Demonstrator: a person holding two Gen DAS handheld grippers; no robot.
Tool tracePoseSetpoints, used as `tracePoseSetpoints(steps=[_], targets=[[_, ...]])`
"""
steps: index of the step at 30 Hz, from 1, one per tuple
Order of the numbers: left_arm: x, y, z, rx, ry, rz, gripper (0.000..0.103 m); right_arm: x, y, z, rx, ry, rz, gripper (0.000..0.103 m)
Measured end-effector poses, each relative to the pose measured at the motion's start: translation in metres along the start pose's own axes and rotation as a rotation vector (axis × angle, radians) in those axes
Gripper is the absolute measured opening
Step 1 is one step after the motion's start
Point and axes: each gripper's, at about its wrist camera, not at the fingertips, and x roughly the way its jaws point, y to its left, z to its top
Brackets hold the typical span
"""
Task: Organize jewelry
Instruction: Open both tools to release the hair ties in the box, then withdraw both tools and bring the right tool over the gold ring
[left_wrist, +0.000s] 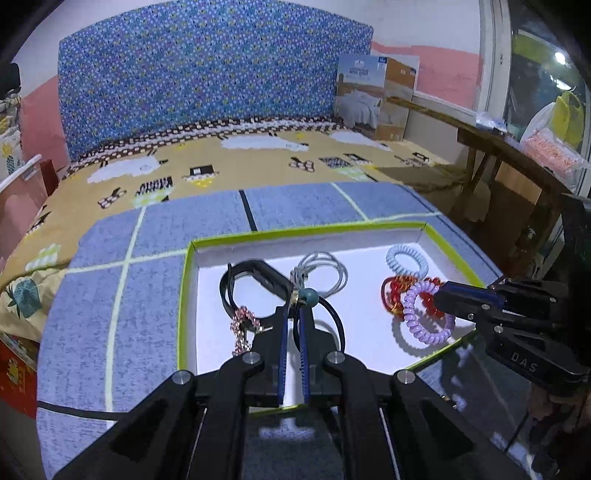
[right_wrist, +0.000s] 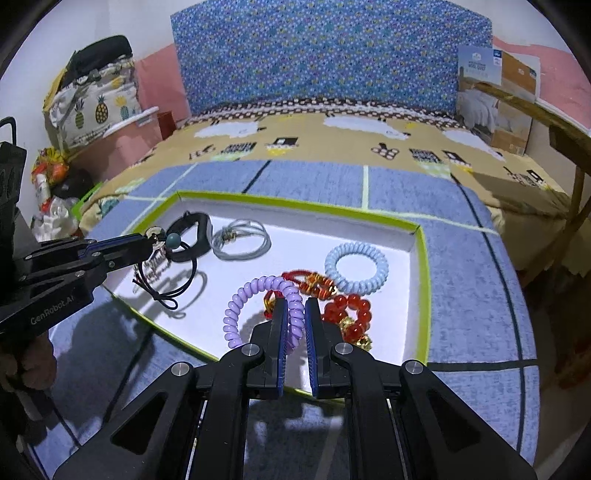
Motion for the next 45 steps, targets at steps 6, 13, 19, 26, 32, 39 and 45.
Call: tracePoseSetpoints(steps=[6,13,19,26,32,39,45], targets=[[0.010,0.000,-0.005,0.007,0.037,0.003,0.006,0.011,0.002,-0.002,-0.014,0.044,0.009,0.009],[0.017,0.001,-0.007,0.003,0.067,-0.003,0.007,0.014,0.002,-0.003,-0.019,0.068,0.011,0.010],[0.017,-0.001,-0.009,0.012,0.074,-0.001,0.007,0.012,0.003,-0.004,-0.027,0.066,-0.005,0.014],[-0.008,0.001,-0.013,-0.009,0.025,-0.004,0.008,-0.011,0.008,-0.009,-0.021,0.021,0.012,0.019],[-0.040,-0.003,-0.025,-0.005,-0.030,0.005,0.008,-0.043,0.013,-0.024,0.002,-0.030,0.035,0.021],[-0.076,-0.007,-0.048,-0.011,-0.076,0.020,0.008,-0.079,0.020,-0.049,0.018,-0.075,0.031,0.021],[-0.104,-0.014,-0.069,-0.008,-0.112,0.038,0.008,-0.104,0.027,-0.070,0.029,-0.110,0.033,0.021]])
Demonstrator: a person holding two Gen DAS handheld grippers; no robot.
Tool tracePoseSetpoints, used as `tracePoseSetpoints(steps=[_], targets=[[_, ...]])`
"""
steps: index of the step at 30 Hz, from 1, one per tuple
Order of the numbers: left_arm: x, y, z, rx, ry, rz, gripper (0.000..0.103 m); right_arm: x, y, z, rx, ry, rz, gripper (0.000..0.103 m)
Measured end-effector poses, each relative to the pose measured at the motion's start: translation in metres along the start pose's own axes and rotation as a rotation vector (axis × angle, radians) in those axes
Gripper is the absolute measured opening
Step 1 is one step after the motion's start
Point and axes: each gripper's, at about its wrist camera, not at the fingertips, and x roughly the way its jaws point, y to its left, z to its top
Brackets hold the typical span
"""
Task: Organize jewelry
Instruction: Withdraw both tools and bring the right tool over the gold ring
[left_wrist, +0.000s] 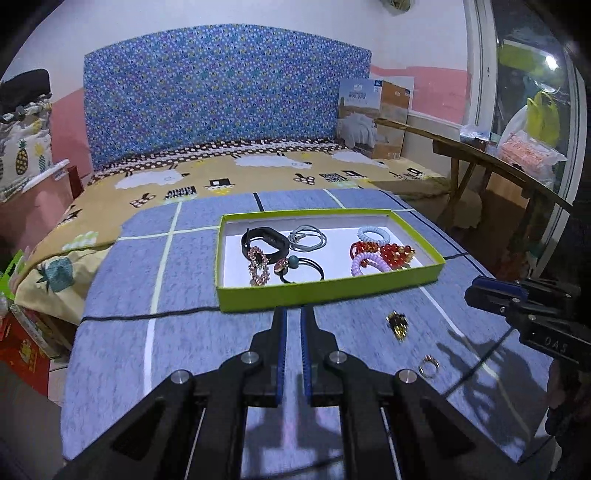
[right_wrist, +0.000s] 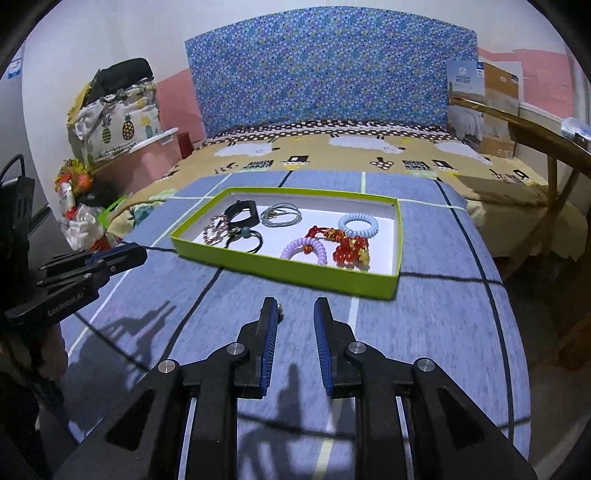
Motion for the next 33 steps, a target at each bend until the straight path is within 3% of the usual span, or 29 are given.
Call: tracePoseSetpoints(steps=[17,22,33], targets=[[-0.050,-0.005,-0.035,0.003,-0.037,0.017,0.009,-0.042,0.015,-0.035,0.003,-0.040,-0.009,0.022],[-0.052,-0.009,-0.037,0.015,-0.043,0.014,0.020,-0.043,0.018,-0.038,-0.002,-0.038,-0.007,0.023],[-0.044,-0.011,-0.039,0.018,-0.028,0.007,0.025,-0.024,0.025,-0.042,-0.019,0.012,0.021,0.023]])
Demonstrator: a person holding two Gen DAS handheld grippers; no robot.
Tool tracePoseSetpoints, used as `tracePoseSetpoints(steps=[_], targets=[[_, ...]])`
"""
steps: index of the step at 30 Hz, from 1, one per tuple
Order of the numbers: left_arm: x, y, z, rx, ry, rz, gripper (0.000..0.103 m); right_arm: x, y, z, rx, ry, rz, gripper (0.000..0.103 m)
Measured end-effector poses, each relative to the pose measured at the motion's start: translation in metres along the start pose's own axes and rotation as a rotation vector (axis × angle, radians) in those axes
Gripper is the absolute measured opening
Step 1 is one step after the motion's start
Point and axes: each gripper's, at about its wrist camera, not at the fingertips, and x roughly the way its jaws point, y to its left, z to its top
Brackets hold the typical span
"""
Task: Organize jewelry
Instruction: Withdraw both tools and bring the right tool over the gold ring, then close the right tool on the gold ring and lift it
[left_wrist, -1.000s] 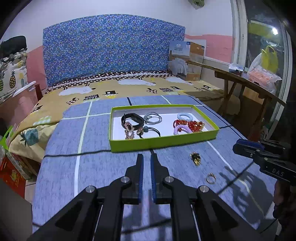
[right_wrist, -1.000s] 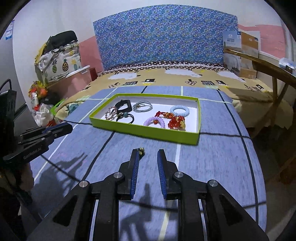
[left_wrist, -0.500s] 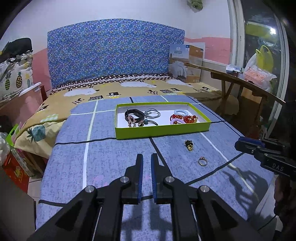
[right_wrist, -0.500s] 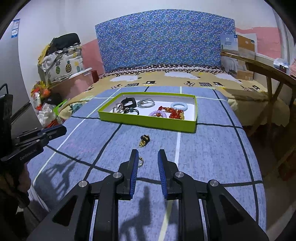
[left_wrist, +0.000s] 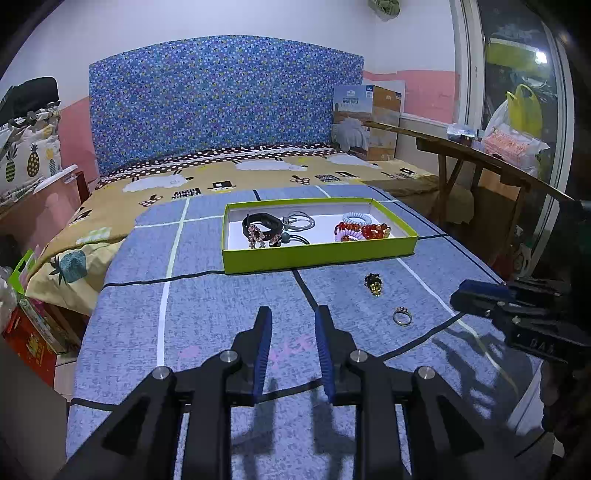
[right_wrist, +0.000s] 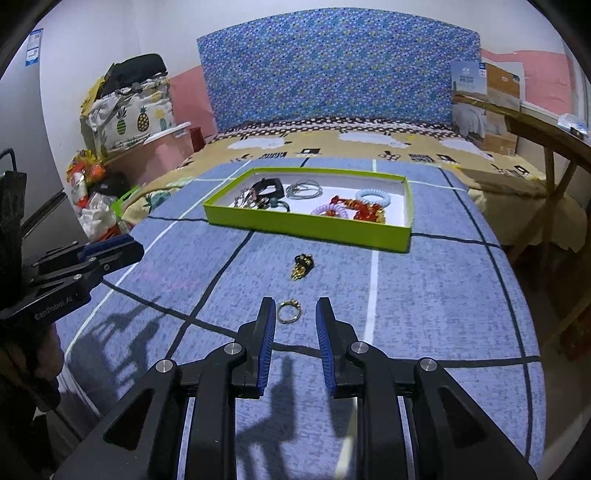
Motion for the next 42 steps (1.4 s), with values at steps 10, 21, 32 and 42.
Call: tracePoseSetpoints(steps=[10,21,32,42], targets=[[0.008,0.004,0.000,-0.009,0.011,-0.007,0.029,0.031,0.008,-0.002,-0.028,0.078,0.007,0.027],[0.018,0.005,0.003,-0.017,0.020,-0.023,0.030,0.057,0.015,0.002,-0.077,0.157,-0.038,0.027],[0.029,-0.002,0.012,-0.004,0.028,-0.044,0.030,0.063,0.011,0.001,-0.076,0.177,-0.035,0.021],[0.052,-0.026,0.024,0.034,0.067,-0.115,0.030,0.046,-0.012,0.005,-0.005,0.119,-0.023,0.021]])
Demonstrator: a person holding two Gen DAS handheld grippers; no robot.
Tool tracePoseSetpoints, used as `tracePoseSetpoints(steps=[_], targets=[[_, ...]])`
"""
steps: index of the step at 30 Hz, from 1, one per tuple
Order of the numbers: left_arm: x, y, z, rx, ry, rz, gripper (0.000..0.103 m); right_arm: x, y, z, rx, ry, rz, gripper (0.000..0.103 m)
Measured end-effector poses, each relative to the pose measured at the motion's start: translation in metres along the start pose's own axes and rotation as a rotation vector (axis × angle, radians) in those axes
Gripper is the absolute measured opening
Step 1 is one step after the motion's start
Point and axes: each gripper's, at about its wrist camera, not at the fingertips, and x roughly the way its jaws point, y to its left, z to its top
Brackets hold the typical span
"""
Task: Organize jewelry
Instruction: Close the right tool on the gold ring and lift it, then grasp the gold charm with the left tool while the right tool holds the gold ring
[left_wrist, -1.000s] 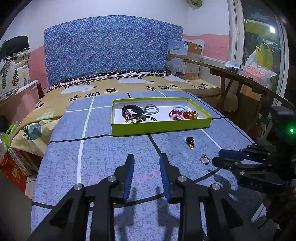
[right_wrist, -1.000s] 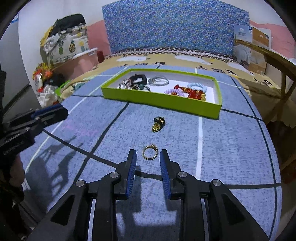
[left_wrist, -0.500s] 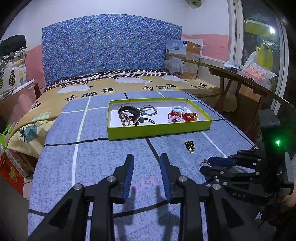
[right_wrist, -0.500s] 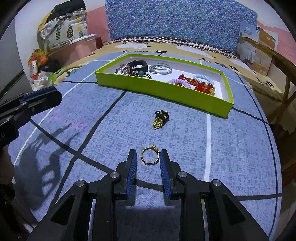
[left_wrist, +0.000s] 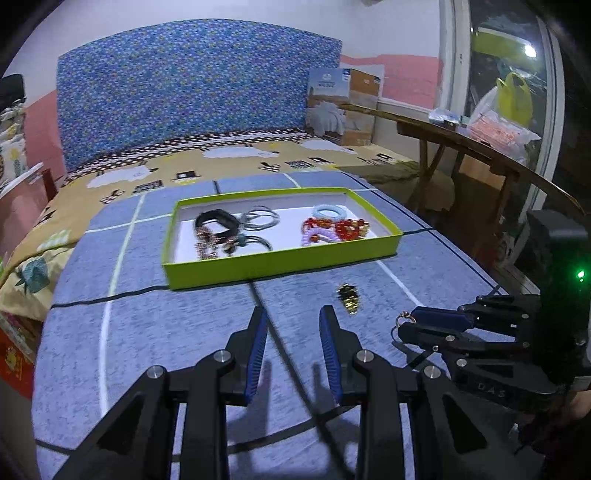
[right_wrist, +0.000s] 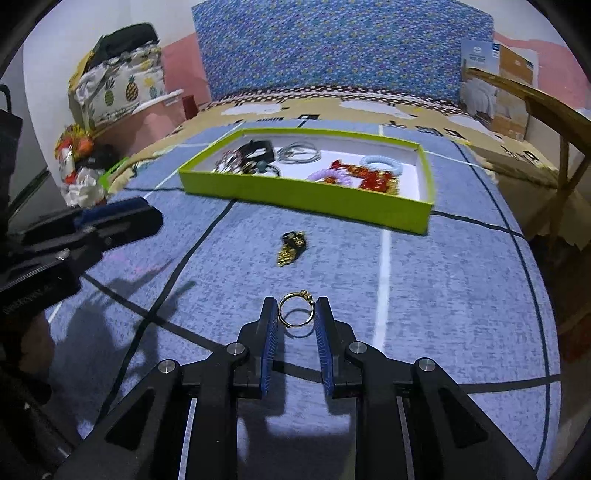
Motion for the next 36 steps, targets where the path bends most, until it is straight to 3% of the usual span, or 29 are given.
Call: tracePoseSetpoints(steps=[8,19,24,27,36], targets=[[0.037,-0.030,0.011,0.026,0.076,-0.064,0.030,-0.015,-0.029,-0.002,0.062,-0.039,-0.021,0.021],[0.082,-0.051,0.012,0.022,0.218,-0.043,0.030,-0.018,-0.058,-0.010,0.124,-0.054,-0.019,0.021],[0.088,-0.057,0.015,0.036,0.227,-0.010,0.029,-0.019,-0.064,-0.011,0.135,-0.060,-0.018,0.021],[0.090,-0.061,0.016,0.060,0.227,0.010,0.015,-0.020,-0.065,-0.012,0.139,-0.062,-0.019,0.021],[0.074,-0.059,0.015,0.061,0.185,-0.034,0.015,-0.027,-0.062,-0.011,0.137,-0.074,-0.029,0.021]])
